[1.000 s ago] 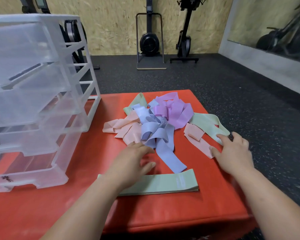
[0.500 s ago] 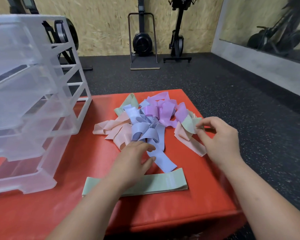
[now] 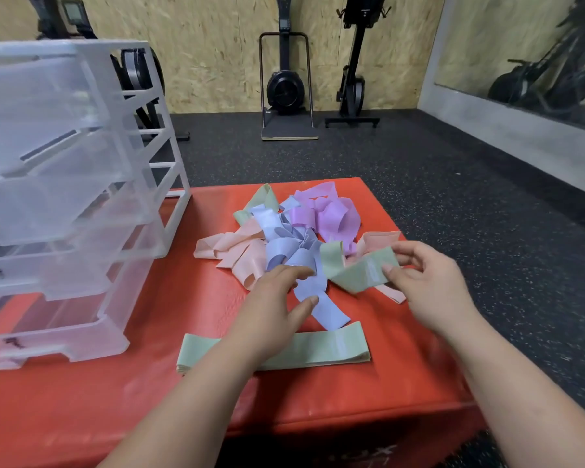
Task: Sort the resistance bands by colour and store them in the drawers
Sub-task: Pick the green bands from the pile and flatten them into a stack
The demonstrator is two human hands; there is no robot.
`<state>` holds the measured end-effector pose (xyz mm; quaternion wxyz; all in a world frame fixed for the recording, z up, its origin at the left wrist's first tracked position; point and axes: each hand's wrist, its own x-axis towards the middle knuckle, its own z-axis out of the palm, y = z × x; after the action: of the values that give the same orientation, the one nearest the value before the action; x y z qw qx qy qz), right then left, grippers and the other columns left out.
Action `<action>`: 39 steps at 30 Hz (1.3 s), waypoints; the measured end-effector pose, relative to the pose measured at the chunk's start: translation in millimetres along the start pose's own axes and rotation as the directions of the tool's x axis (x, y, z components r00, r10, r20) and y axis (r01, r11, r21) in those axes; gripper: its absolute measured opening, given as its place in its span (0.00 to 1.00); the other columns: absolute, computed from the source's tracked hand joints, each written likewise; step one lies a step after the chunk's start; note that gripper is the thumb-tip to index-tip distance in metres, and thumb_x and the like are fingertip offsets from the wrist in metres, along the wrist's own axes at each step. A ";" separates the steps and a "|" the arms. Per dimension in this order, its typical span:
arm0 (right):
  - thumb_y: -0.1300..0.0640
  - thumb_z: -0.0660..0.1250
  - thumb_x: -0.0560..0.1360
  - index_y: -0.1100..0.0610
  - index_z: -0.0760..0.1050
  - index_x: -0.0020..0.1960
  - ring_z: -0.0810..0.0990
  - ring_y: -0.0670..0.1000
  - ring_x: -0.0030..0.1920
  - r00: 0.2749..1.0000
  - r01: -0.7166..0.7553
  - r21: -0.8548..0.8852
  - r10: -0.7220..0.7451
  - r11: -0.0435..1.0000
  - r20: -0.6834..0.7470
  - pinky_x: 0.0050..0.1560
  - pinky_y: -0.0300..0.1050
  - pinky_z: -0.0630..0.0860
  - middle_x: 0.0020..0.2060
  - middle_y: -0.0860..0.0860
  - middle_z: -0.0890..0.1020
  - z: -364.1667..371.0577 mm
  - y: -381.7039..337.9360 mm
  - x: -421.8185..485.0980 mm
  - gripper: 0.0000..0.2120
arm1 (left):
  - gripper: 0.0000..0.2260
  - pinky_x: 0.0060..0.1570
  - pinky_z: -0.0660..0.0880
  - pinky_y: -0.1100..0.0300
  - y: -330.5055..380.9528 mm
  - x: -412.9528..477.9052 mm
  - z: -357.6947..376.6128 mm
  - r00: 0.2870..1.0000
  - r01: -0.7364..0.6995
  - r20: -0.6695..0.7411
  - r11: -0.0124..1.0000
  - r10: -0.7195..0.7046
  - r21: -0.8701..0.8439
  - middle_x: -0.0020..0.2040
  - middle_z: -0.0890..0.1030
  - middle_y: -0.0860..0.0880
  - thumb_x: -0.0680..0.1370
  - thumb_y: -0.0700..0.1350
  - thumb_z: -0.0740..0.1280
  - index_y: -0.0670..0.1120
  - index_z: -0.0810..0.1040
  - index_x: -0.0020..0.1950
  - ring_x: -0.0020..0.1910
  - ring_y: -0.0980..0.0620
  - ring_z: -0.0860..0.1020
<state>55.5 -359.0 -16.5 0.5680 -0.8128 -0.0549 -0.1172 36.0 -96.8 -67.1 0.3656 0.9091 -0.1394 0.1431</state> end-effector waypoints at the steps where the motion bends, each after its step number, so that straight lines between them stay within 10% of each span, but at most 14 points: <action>1: 0.70 0.70 0.78 0.47 0.80 0.53 0.86 0.45 0.44 1.000 0.026 0.061 -0.027 0.998 0.011 0.44 0.35 0.81 0.51 0.50 0.87 2.1 -3.0 0.8 0.17 | 0.17 0.61 0.76 0.57 0.7 0.1 0.0 1.000 0.010 0.001 1.000 -0.010 -0.023 0.61 0.78 0.65 0.80 0.53 0.73 0.58 0.78 0.69 0.58 0.62 0.77; 9: 0.69 0.70 0.79 0.57 0.81 0.61 0.87 0.44 0.47 0.969 0.106 0.097 -0.125 0.990 0.211 0.52 0.37 0.81 0.47 0.41 0.87 30.4 -18.1 0.1 0.13 | 0.23 0.68 0.72 0.59 13.6 9.9 -3.7 0.999 0.035 0.023 0.979 -0.031 -0.202 0.71 0.76 0.67 0.82 0.54 0.72 0.60 0.73 0.76 0.70 0.62 0.74; 16: 0.62 0.76 0.76 0.50 0.84 0.55 0.86 0.47 0.47 0.941 0.182 -0.024 -0.167 0.983 0.295 0.54 0.51 0.83 0.45 0.44 0.87 47.0 -19.4 1.7 0.10 | 0.04 0.56 0.77 0.46 4.8 17.3 -5.8 0.996 0.079 -0.017 0.974 -0.085 -0.212 0.45 0.84 0.60 0.78 0.54 0.75 0.56 0.82 0.46 0.49 0.55 0.81; 24: 0.70 0.72 0.77 0.54 0.84 0.51 0.86 0.46 0.45 0.959 0.210 0.150 -0.234 0.966 0.159 0.50 0.42 0.81 0.43 0.47 0.87 57.6 -32.8 4.4 0.12 | 0.04 0.54 0.72 0.64 -18.0 14.7 -13.7 0.997 0.072 0.022 0.985 -0.070 -0.159 0.47 0.84 0.62 0.77 0.48 0.77 0.54 0.83 0.46 0.54 0.62 0.81; 29: 0.66 0.73 0.78 0.55 0.84 0.51 0.86 0.55 0.47 0.989 0.145 0.396 -0.132 0.907 -0.059 0.53 0.54 0.83 0.46 0.57 0.88 48.9 -33.8 9.9 0.07 | 0.09 0.44 0.67 0.65 -32.9 10.3 -24.4 0.998 0.068 0.010 0.998 -0.068 -0.016 0.40 0.81 0.62 0.78 0.47 0.76 0.56 0.79 0.40 0.46 0.57 0.75; 39: 0.61 0.72 0.80 0.61 0.82 0.57 0.88 0.53 0.48 0.963 -0.149 0.421 0.229 0.895 -0.145 0.51 0.44 0.86 0.50 0.58 0.88 24.7 6.6 16.0 0.07 | 0.04 0.44 0.74 0.55 -56.5 1.2 -52.7 0.970 0.195 -0.158 0.980 -0.187 0.038 0.40 0.83 0.58 0.78 0.47 0.76 0.53 0.82 0.47 0.42 0.55 0.79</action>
<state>75.6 -338.9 -26.6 0.7357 -0.6634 0.0562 -0.1244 49.0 -20.6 -65.6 0.3629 0.9140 -0.0189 0.1804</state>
